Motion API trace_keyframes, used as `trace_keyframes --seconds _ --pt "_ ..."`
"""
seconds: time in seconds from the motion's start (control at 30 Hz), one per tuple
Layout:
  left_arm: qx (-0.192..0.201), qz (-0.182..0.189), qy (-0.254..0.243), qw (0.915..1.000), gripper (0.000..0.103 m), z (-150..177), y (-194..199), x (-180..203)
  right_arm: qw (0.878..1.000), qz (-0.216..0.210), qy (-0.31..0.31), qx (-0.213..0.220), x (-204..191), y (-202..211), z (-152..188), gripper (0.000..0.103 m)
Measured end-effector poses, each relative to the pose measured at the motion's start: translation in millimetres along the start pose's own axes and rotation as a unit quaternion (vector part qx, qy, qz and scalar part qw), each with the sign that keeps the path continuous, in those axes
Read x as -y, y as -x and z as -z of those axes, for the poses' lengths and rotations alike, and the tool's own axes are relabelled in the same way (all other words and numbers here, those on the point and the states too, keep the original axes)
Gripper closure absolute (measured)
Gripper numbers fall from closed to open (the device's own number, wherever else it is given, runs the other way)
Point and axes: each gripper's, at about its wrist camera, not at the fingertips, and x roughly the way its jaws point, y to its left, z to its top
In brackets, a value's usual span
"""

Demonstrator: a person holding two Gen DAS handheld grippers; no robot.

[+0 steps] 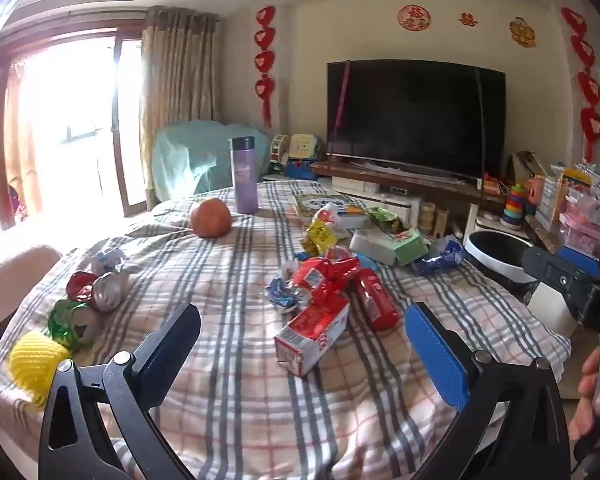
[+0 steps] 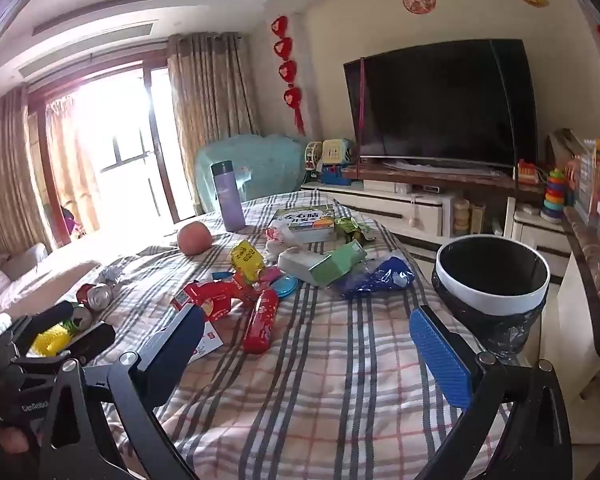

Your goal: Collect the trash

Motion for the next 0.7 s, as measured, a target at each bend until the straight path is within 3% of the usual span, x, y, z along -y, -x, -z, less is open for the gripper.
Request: trace_keyframes --seconds 0.07,0.33,0.47,0.7 --pt "-0.001 0.003 0.025 0.9997 0.001 -1.6 5.5 -14.6 1.000 0.003 -0.002 0.005 1.7 0.9 1.3 0.000" --pt "-0.007 -0.024 0.012 0.9996 0.001 0.3 14.2 -16.1 0.999 -0.012 0.033 0.011 -20.0 9.8 3.9 0.000" --pt "-0.001 -0.025 0.011 0.9996 0.001 0.3 19.1 -17.4 0.999 0.004 0.046 0.013 -29.7 10.6 5.3 0.000" --pt "-0.001 -0.022 0.012 0.9997 0.001 -1.5 20.7 -17.8 0.999 -0.006 0.045 0.020 -28.4 15.3 2.9 0.000"
